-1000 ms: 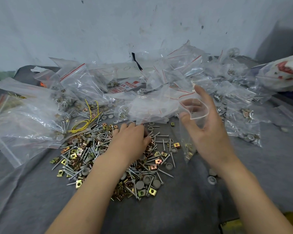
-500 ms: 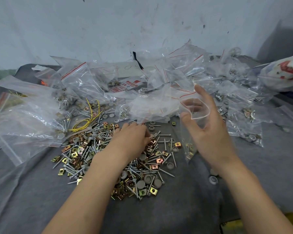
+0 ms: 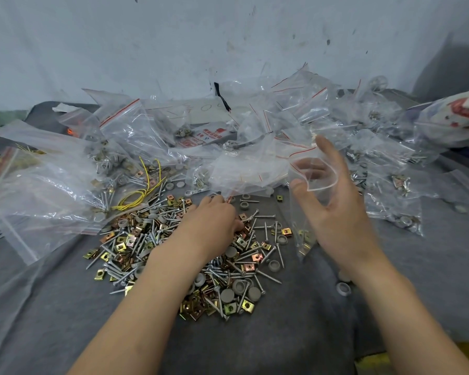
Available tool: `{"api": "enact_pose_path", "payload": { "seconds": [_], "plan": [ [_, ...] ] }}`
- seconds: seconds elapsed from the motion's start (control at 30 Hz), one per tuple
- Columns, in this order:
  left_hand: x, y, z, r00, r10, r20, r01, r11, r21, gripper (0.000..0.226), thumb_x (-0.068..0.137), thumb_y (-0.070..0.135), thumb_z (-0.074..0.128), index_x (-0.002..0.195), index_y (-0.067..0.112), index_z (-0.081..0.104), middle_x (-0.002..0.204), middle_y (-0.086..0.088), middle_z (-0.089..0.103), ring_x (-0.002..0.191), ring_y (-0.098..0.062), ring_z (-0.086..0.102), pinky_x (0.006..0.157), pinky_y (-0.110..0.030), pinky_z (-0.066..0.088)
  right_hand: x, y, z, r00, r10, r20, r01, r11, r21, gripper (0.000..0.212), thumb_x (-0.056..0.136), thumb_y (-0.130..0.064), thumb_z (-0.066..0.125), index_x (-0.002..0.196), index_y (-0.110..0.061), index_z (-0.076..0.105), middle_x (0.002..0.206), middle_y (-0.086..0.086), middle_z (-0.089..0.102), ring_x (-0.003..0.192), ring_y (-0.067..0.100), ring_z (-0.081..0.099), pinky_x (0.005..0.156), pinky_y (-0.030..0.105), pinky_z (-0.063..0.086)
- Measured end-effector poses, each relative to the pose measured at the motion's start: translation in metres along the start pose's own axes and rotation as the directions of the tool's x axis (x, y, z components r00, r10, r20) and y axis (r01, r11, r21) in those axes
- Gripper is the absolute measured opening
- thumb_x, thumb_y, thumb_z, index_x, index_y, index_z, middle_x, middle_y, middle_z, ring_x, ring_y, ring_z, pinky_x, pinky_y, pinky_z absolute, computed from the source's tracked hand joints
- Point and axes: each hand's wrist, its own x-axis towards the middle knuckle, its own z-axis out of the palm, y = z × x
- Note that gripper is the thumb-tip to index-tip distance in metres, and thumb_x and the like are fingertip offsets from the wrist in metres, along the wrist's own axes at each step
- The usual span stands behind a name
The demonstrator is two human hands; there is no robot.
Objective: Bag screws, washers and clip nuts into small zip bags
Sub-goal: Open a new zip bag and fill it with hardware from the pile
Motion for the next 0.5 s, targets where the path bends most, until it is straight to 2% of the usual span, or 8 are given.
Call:
{"api": "enact_pose_path", "payload": {
  "seconds": [0.1, 0.3, 0.43, 0.5],
  "plan": [
    [0.0002, -0.0013, 0.0012, 1.000, 0.007, -0.005, -0.007, 1.000, 0.002, 0.035, 0.103, 0.039, 0.044, 0.116, 0.014, 0.065, 0.124, -0.007, 0.051, 0.123, -0.026, 0.043, 0.105, -0.045, 0.039, 0.0007, 0.0013, -0.0003, 1.000, -0.001, -0.006, 0.001, 1.000, 0.006, 0.070, 0.089, -0.050, 0.061, 0.151, -0.038, 0.031, 0.121, -0.021, 0.062, 0.123, 0.002, 0.054, 0.095, 0.021, 0.038],
    [-0.0013, -0.0037, 0.0017, 1.000, 0.021, -0.011, -0.021, 1.000, -0.022, 0.036, 0.105, 0.038, 0.039, 0.114, 0.013, 0.063, 0.116, -0.005, 0.052, 0.119, -0.026, 0.044, 0.102, -0.045, 0.040, 0.0015, 0.0026, -0.0016, 1.000, 0.001, -0.016, -0.001, 0.999, 0.035, 0.070, 0.089, -0.052, 0.061, 0.152, -0.041, 0.031, 0.121, -0.023, 0.062, 0.122, 0.000, 0.055, 0.092, 0.018, 0.040],
    [-0.0031, -0.0052, 0.0012, 1.000, 0.023, -0.007, -0.023, 0.999, -0.037, 0.033, 0.106, 0.037, 0.034, 0.110, 0.015, 0.059, 0.101, 0.002, 0.043, 0.115, -0.024, 0.045, 0.100, -0.044, 0.040, 0.0025, 0.0030, -0.0015, 1.000, 0.007, -0.030, -0.005, 0.997, 0.071, 0.070, 0.088, -0.051, 0.062, 0.151, -0.040, 0.033, 0.120, -0.023, 0.063, 0.121, 0.000, 0.056, 0.089, 0.004, 0.039],
    [-0.0037, -0.0055, 0.0006, 1.000, 0.025, 0.001, -0.025, 0.999, -0.048, 0.033, 0.105, 0.039, 0.035, 0.110, 0.016, 0.059, 0.104, 0.001, 0.045, 0.116, -0.024, 0.045, 0.102, -0.045, 0.040, 0.0028, 0.0022, -0.0011, 0.999, 0.006, -0.032, -0.004, 0.997, 0.082, 0.071, 0.087, -0.052, 0.062, 0.151, -0.041, 0.033, 0.120, -0.024, 0.063, 0.121, -0.001, 0.056, 0.090, 0.006, 0.040]
  ]
}}
